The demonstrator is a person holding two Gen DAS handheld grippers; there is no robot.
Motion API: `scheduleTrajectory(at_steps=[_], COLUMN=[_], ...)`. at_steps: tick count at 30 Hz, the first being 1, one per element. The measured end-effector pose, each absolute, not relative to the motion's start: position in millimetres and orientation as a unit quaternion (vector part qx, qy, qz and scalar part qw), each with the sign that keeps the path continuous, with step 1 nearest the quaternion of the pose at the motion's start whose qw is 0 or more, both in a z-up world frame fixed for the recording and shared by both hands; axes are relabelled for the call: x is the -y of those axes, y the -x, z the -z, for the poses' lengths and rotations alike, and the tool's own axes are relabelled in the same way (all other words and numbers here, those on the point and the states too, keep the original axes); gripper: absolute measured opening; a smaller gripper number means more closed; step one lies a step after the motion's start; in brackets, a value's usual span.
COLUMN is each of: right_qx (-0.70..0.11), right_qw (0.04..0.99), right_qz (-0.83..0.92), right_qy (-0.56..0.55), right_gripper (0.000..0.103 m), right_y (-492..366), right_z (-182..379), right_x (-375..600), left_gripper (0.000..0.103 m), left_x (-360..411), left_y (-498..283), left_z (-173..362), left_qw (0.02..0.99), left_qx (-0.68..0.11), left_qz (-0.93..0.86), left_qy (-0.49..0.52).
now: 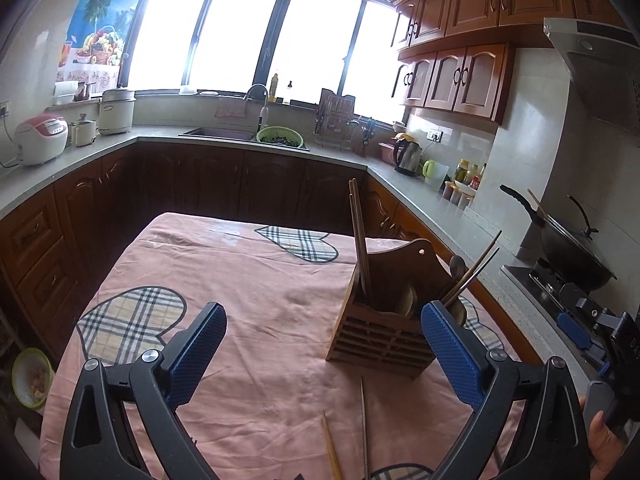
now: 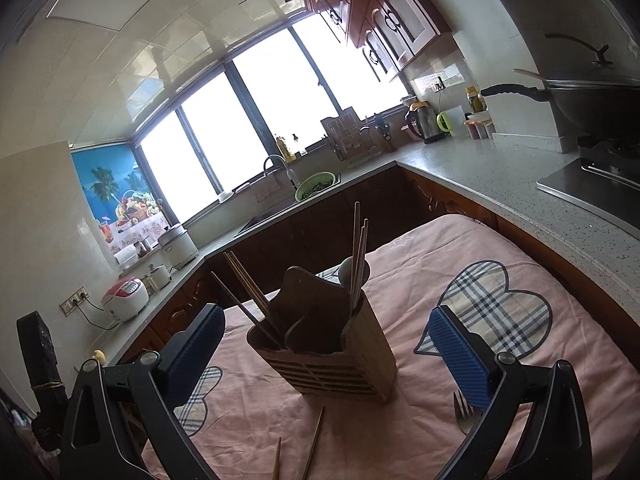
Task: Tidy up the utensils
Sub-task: 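Withdraw both open tools from the holder back over the tablecloth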
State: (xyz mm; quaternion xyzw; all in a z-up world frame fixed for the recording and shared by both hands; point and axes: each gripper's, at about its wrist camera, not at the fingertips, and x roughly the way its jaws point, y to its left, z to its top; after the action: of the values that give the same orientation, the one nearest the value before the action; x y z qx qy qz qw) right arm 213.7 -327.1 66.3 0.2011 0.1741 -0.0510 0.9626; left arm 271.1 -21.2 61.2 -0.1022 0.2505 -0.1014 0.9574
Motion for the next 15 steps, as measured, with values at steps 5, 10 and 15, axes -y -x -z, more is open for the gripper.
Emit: scheduleTrajectory(at_steps=[5,10,15], right_qx=[-0.163,-0.144,-0.125], right_qw=[0.97,0.979,0.988], right_qz=[0.048,0.046,0.043], right_qy=[-0.176,-0.134,-0.079], right_gripper=[0.103,0.103,0.103], right_y=[-196,-183,-163], right_z=[-75,-94,-102], right_x=[316,302,278], left_gripper=[0.099,0.099,0.102], left_x=[5,2,1], left_y=[-246,-226,-196], left_z=[-66,-75,-69], left_qw=[0.958,0.96,0.968], left_qx=[-0.23,-0.238,-0.229], left_qz=[0.098,0.101,0.062], left_qy=[0.139,0.112,0.078])
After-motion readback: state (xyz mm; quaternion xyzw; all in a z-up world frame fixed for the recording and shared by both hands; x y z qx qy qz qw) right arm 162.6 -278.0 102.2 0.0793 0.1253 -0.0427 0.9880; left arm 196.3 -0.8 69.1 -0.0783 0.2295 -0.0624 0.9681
